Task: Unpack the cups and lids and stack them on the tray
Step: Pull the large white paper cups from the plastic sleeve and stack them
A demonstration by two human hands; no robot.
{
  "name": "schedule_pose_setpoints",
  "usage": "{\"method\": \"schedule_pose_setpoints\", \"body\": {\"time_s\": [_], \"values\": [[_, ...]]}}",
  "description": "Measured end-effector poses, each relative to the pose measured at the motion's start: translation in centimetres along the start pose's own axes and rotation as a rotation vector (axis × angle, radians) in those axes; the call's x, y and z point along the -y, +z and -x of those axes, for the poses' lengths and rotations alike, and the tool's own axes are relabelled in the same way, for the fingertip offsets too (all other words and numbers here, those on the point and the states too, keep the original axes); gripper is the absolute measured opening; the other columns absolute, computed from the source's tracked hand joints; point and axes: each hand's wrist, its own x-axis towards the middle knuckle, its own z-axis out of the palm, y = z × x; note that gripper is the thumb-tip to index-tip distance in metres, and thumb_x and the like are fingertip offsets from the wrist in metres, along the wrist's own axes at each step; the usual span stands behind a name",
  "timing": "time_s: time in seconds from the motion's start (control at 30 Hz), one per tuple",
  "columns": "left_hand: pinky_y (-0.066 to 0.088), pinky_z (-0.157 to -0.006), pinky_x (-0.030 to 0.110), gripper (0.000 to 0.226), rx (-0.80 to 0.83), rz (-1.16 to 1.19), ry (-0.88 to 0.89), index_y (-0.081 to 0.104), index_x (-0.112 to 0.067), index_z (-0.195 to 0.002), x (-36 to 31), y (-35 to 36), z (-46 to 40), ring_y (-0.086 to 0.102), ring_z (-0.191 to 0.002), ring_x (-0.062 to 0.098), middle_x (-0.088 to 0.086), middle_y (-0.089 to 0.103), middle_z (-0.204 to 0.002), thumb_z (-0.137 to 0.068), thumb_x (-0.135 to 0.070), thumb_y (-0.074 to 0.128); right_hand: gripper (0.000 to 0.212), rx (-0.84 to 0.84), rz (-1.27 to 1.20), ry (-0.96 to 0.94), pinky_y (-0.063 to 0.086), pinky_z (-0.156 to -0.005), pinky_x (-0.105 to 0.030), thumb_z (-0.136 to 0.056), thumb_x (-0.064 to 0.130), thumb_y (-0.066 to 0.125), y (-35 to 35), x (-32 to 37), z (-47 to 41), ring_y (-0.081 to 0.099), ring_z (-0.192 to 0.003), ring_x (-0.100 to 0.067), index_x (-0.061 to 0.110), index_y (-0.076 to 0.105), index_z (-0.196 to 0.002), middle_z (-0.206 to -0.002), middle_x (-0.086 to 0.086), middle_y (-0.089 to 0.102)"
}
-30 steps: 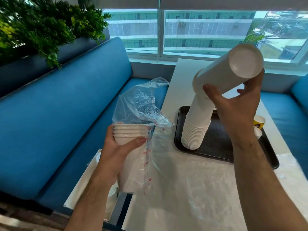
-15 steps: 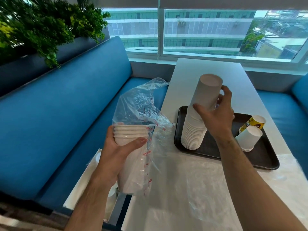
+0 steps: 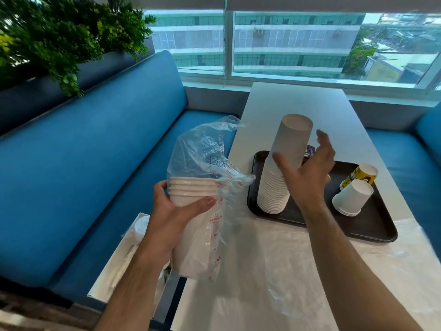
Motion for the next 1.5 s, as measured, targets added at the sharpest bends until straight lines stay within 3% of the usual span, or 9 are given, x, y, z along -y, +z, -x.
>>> {"method": "schedule_pose_setpoints", "body": {"time_s": [0.1,0.2,0.33,0.53,0.87,1.13,1.3,1.4,1.5], "values": [[0.058,-0.091,0.051,0.102,0.023,-0.014,0.005,0.048,-0.034,-0.122,0.0,0.0,0.0,0.073,-0.096,0.015,-0.013,0.072,-0.103,-0.033,-0.046,0.095,0.053,-0.052,-0.001,-0.217,0.037,-0.102,-0.048,-0.08,0.031,0.072,-0.3,2.4,1.8,0.037,-0.13,-0.022,0.023,0.054,-0.129,-0.14,-0.006,0.043],[0.058,-0.089,0.05,0.098,0.03,-0.028,0.017,0.049,-0.034,-0.12,0.1,0.2,0.1,0.073,-0.092,0.013,-0.015,0.073,-0.1,-0.035,-0.046,0.095,0.02,0.357,-0.083,-0.416,0.044,-0.101,-0.044,-0.087,0.019,0.067,-0.4,5.0,3.0,0.052,-0.114,-0.013,0.031,0.067,-0.103,-0.115,0.008,0.059],[0.058,-0.088,0.055,0.089,0.045,-0.064,0.034,0.051,-0.039,-0.116,0.1,0.4,0.1,0.073,-0.095,0.02,-0.009,0.073,-0.104,-0.041,-0.046,0.096,0.013,0.804,-0.092,-0.465,0.045,-0.099,-0.031,-0.095,0.025,0.065,0.2,7.1,3.9,0.058,-0.108,-0.005,0.028,0.075,-0.104,-0.106,0.015,0.065],[0.058,-0.086,0.054,0.09,0.029,-0.182,0.063,0.049,-0.044,-0.116,0.1,0.1,0.3,0.073,-0.091,0.016,-0.012,0.073,-0.101,-0.04,-0.054,0.094,0.015,1.003,-0.105,-0.466,0.043,-0.076,-0.012,-0.093,0.027,0.072,0.7,7.8,4.0,0.065,-0.085,-0.007,0.017,0.078,-0.103,-0.091,0.007,0.072],[0.057,-0.089,0.054,0.093,0.036,-0.191,0.042,0.047,-0.046,-0.118,0.0,0.0,0.4,0.071,-0.099,0.02,-0.008,0.07,-0.11,-0.039,-0.057,0.095,0.014,0.995,-0.118,-0.5,0.042,-0.076,-0.007,-0.095,0.021,0.069,0.8,7.8,4.3,0.064,-0.086,-0.004,0.011,0.076,-0.102,-0.094,0.004,0.073],[0.059,-0.084,0.053,0.092,0.065,-0.254,0.006,0.043,-0.041,-0.118,-0.2,-0.3,1.3,0.07,-0.092,0.02,-0.007,0.067,-0.109,-0.04,-0.057,0.09,0.02,0.81,-0.372,-0.213,0.044,-0.079,-0.035,-0.092,0.037,0.06,0.4,7.3,2.8,0.056,-0.08,-0.013,0.02,0.068,-0.085,-0.081,0.007,0.062],[0.059,-0.084,0.054,0.093,0.079,-0.263,0.007,0.043,-0.04,-0.119,-0.3,-0.3,1.5,0.07,-0.092,0.02,-0.008,0.067,-0.108,-0.041,-0.055,0.091,0.03,0.732,-0.349,-0.189,0.043,-0.097,-0.035,-0.075,0.046,0.081,0.3,7.1,3.4,0.056,-0.106,-0.006,0.02,0.068,-0.07,-0.114,0.013,0.058],[0.057,-0.088,0.054,0.1,0.063,-0.254,0.01,0.042,-0.04,-0.123,-0.3,-0.3,1.4,0.069,-0.098,0.022,-0.007,0.065,-0.113,-0.037,-0.06,0.089,0.032,0.67,-0.43,-0.114,0.043,-0.108,-0.046,-0.066,0.049,0.082,0.1,6.9,3.2,0.053,-0.125,-0.005,0.023,0.064,-0.059,-0.132,0.015,0.057],[0.056,-0.09,0.056,0.1,0.042,-0.215,0.014,0.043,-0.043,-0.123,-0.3,-0.4,1.2,0.068,-0.101,0.024,-0.007,0.065,-0.116,-0.036,-0.061,0.091,0.028,0.689,-0.566,0.012,0.055,-0.095,-0.043,-0.057,0.045,0.084,-0.4,6.8,3.1,0.061,-0.122,-0.02,0.029,0.063,-0.068,-0.137,0.011,0.058]]}}
